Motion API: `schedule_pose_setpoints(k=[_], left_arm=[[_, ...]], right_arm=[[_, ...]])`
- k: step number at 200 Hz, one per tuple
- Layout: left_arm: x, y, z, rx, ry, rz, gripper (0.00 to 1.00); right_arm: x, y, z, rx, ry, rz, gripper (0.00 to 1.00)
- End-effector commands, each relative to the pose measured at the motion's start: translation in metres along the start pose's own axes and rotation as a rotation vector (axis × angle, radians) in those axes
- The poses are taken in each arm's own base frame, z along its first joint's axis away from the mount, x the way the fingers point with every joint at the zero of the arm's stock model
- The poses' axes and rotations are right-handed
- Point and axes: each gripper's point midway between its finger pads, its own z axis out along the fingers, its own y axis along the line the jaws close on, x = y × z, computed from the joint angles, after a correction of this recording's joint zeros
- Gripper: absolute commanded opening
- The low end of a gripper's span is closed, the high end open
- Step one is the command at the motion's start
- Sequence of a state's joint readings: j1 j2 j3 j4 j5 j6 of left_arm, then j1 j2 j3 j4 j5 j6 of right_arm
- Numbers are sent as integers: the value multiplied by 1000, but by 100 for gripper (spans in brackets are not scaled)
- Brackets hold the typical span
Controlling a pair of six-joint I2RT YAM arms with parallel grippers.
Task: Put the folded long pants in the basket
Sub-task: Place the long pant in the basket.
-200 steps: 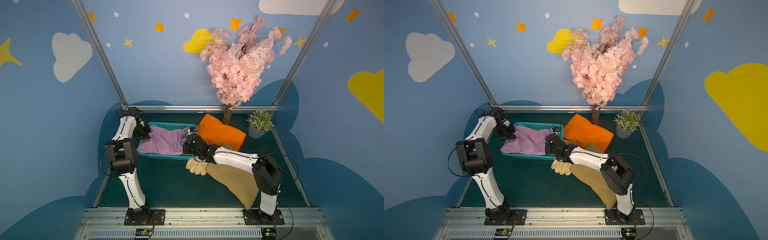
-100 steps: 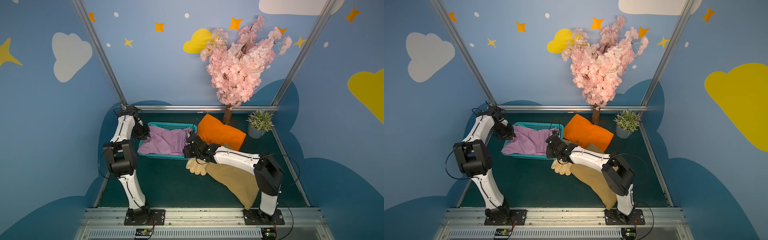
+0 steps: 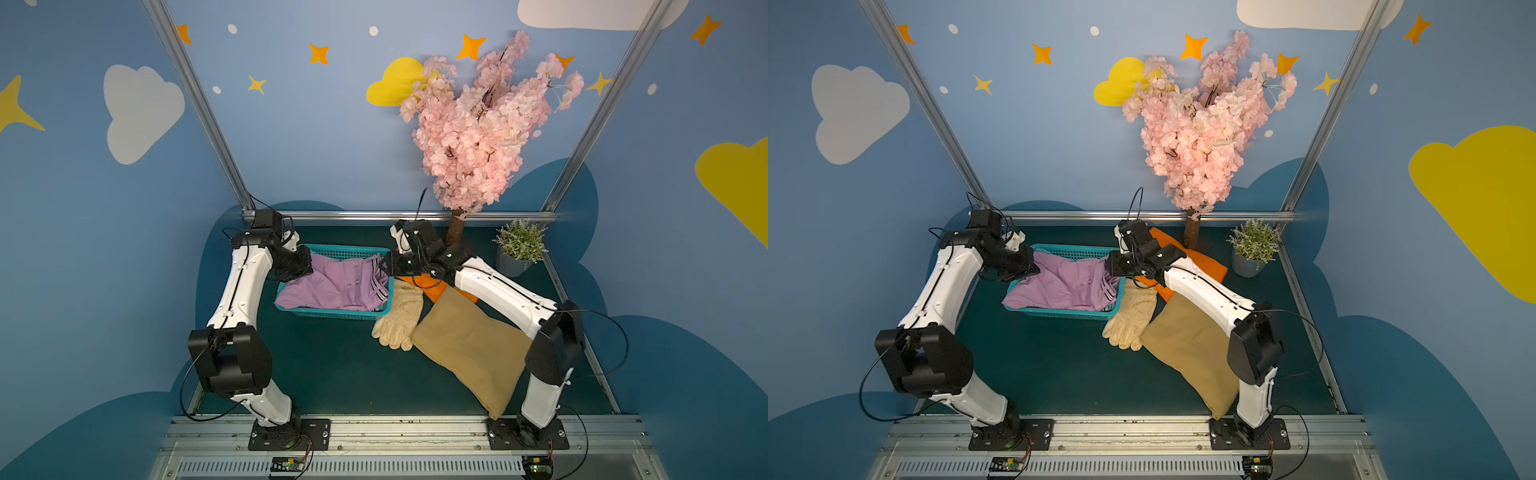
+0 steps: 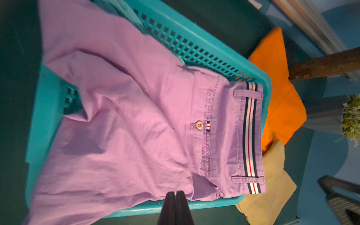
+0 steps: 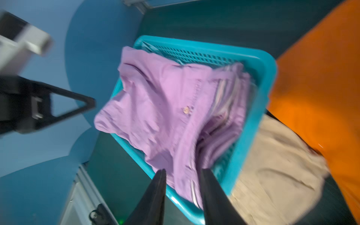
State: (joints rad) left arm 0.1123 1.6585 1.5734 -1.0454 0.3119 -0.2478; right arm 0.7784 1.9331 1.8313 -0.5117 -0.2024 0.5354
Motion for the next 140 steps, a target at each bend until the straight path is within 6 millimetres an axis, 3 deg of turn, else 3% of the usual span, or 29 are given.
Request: schedule_pose_setpoints(k=[1,10,33,61,78,102,120,140], left_arm=[[12,29,34,-74,84,-50,3],[16,49,40,-164,107,-71,3],[22,76,57,-251,145,-117,3],[30,94,68,-318,188,-123,3],[33,101,64,-361,183,-114,3],[37,108,58,-406,186,-101,3],[41,113,58,-431,200,-102,3],[44,115,60,-434,212,-100,6]], right_arm=[[34,8,37,-67,252,32,29],[38,10,55,-93,297,62,25],[51,-3,90,-42,359,94,23],[54,-51,111,130,341,130,23],[49,-88,113,256,300,127,21],[40,-122,106,375,262,112,19],[33,-133,94,455,231,95,19],[27,-122,82,437,215,82,19]])
